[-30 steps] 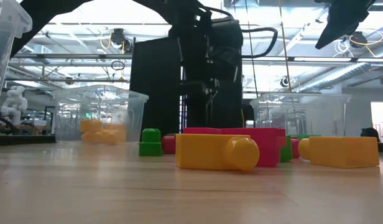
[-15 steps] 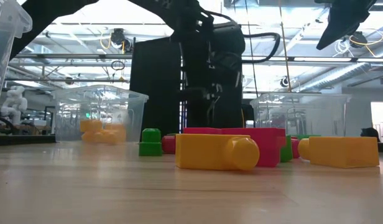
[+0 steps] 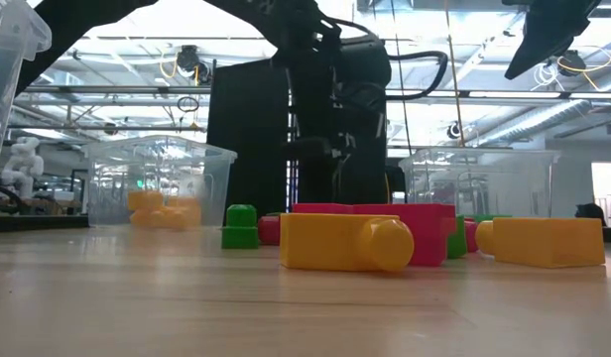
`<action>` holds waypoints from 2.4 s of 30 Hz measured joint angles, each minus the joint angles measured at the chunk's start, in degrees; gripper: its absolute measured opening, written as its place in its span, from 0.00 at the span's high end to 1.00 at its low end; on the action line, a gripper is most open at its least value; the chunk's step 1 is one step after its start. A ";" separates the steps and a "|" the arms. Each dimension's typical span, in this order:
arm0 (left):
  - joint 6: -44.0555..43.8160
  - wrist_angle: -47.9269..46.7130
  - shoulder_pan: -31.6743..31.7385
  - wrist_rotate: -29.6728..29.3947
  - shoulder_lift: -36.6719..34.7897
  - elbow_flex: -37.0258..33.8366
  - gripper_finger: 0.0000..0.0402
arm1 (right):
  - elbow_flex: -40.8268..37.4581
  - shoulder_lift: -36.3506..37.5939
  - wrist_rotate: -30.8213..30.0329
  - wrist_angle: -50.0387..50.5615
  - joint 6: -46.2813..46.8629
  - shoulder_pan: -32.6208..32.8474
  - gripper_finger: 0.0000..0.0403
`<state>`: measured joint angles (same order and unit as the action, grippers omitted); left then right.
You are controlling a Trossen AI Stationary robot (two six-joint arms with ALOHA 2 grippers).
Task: Sort blocks
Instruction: Put the green game piece into the top right transparent bin
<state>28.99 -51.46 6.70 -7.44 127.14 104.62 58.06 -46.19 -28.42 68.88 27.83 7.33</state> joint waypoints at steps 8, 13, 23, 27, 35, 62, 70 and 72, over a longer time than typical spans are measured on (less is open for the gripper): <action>0.37 -0.08 0.00 0.21 0.39 0.00 1.00 | -0.01 0.00 -0.02 0.00 0.00 0.00 0.98; 0.28 -1.95 0.02 2.33 0.37 0.00 1.00 | 0.00 0.00 -0.02 0.00 0.00 0.00 0.98; -1.08 -2.56 0.02 3.78 0.34 0.00 1.00 | 0.00 0.00 -0.02 0.00 0.00 0.00 0.98; -4.01 -2.42 0.39 4.64 0.32 0.00 1.00 | 0.00 0.00 -0.02 0.00 0.45 -0.01 0.98; -8.18 -1.95 0.23 11.07 0.23 0.85 0.93 | 0.00 0.00 -0.02 -0.02 1.32 -0.01 0.98; -9.23 -3.97 -1.60 4.18 1.76 3.71 1.00 | 0.00 0.00 -0.02 0.04 1.20 -0.01 0.98; -9.27 -4.87 -1.60 4.07 1.68 9.20 1.00 | 0.00 0.00 -0.02 0.04 1.49 0.00 0.98; -10.56 -5.20 -1.56 3.14 1.68 9.81 1.00 | 0.00 0.00 -0.02 0.04 1.49 -0.02 0.98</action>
<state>18.43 -56.65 5.13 -4.30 128.81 114.43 58.06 -46.19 -28.45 68.93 29.32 7.32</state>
